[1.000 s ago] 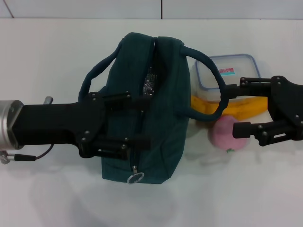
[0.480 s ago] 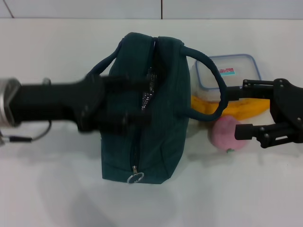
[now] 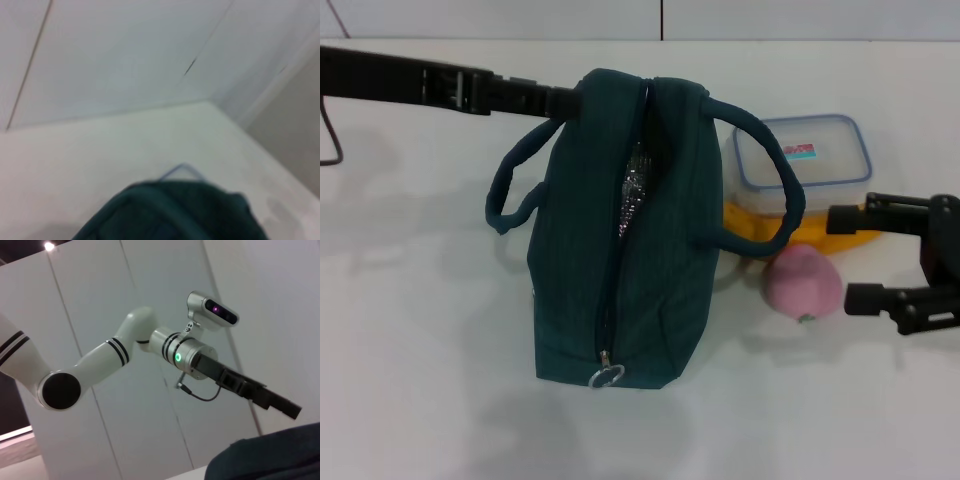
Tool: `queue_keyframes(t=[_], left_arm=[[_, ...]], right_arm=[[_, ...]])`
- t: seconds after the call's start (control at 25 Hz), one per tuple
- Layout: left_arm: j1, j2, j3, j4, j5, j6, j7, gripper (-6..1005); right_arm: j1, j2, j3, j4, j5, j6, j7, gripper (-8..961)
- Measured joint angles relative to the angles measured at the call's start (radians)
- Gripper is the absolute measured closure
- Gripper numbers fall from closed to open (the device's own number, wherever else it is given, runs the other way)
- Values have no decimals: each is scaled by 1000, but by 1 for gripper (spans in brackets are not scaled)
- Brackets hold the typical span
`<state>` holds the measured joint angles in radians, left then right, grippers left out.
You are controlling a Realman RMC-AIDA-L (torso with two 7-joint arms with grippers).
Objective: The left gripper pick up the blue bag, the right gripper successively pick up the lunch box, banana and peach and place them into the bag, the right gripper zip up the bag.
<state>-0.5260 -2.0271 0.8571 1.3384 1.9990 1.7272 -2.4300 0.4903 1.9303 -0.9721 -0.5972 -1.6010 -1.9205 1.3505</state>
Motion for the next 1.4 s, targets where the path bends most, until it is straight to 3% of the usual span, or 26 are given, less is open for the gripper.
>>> queue_keyframes(t=[0.48,0.72,1.24,1.4], left_arm=[[-18,-10,74,-29,89,0,-127,124],[-88,-32,83,-94,235,-36,-135,130],[-111,-36,79,-112,275,-59,-137,641],[-98,-43,76,-112,267,-83,-121,760]], right_arm=[[-53,6,48,3,-3,7,-13,99],[-74,6,46,24,-4,20,-13,99],[-112,0,63,79,0,33,-8,100],[-89,2,244,218,27,168,61,99]])
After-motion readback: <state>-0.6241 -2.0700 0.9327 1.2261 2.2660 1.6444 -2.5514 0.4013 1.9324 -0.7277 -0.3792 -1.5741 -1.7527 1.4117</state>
